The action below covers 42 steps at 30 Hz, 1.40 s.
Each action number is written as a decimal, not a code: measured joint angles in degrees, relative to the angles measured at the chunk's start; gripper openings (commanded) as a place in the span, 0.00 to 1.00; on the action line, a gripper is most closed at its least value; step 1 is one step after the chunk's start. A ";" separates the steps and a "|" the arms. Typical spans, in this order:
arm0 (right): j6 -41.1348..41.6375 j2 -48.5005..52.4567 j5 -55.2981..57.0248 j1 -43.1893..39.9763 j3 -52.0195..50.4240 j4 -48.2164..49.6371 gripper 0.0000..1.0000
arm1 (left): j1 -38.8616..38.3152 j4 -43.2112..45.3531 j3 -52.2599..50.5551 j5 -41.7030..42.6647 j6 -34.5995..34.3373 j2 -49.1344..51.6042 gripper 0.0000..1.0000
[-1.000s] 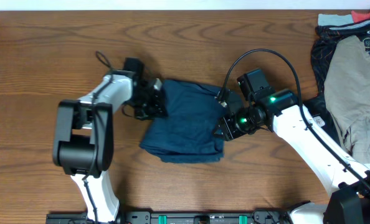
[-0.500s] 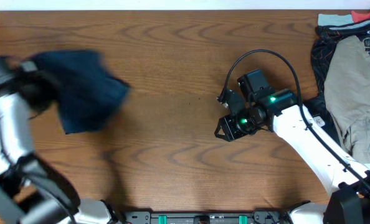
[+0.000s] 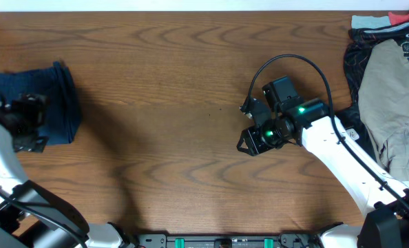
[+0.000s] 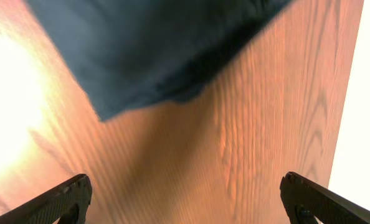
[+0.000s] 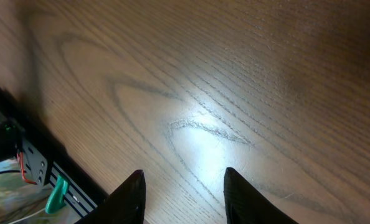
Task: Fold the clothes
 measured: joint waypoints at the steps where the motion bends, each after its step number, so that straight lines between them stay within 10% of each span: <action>1: 0.00 0.02 0.02 0.00 0.00 0.11 0.42 | -1.68 -0.04 0.00 -0.04 0.35 0.00 0.98; 20: 11.19 0.02 9.20 -10.38 0.00 5.09 0.99 | -53.40 -14.25 -0.55 -15.32 19.34 0.02 0.98; 29: 11.58 0.02 11.63 -22.12 -0.02 -6.16 0.99 | -56.48 -29.55 -0.85 -24.50 20.11 0.02 0.98; 42: 9.92 -9.92 12.04 -23.87 -0.04 -16.44 0.99 | -55.56 -28.22 -0.98 -25.64 19.56 -17.00 0.98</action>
